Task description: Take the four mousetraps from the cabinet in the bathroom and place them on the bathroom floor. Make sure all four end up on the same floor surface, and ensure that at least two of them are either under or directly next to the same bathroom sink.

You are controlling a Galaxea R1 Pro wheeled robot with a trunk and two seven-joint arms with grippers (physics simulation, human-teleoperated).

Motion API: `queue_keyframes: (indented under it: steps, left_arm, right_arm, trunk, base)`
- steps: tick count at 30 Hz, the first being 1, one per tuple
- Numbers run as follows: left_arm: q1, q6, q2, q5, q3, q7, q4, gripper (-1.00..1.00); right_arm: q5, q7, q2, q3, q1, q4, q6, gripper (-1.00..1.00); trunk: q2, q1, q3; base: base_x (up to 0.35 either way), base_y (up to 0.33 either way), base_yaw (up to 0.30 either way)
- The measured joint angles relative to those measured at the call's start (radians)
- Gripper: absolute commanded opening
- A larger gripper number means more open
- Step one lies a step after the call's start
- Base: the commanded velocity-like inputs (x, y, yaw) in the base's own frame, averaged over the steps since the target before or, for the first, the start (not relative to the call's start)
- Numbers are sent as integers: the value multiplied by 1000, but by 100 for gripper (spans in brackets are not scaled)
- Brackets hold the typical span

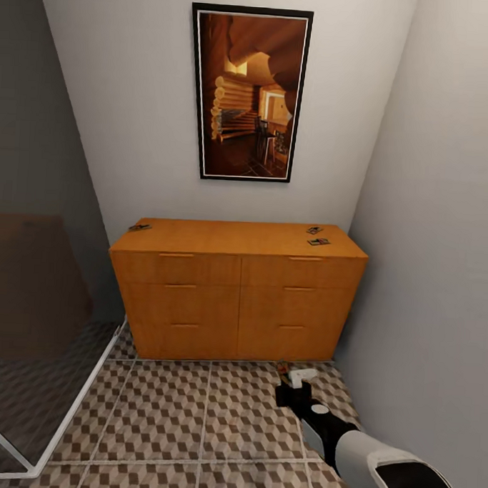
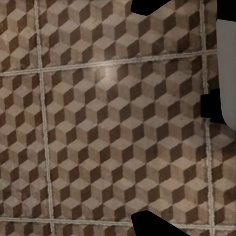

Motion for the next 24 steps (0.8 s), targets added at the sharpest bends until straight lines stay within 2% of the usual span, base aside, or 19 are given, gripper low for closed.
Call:
queue_keyframes:
  steps: [13,16,21,24]
  left_arm:
    - [1,0,0,-2,2,0,24,100]
    - [0,-1,0,-3,2,1,26,100]
    - [0,-15,0,0,3,2,29,100]
    - [0,-24,-2,1,3,4,41,100]
  right_arm:
    - [4,-17,1,2,240,2,-323,-100]
    - [6,-35,0,1,301,2,-425,-100]
    - [3,-102,4,3,383,3,-573,-100]
    - [0,-181,11,-3,424,4,-665,-100]
  trunk:
    - [0,0,0]
    - [0,0,0]
    - [0,0,0]
    - [0,0,0]
  base:
    - [0,0,0]
    - [0,0,0]
    - [0,0,0]
    - [0,0,0]
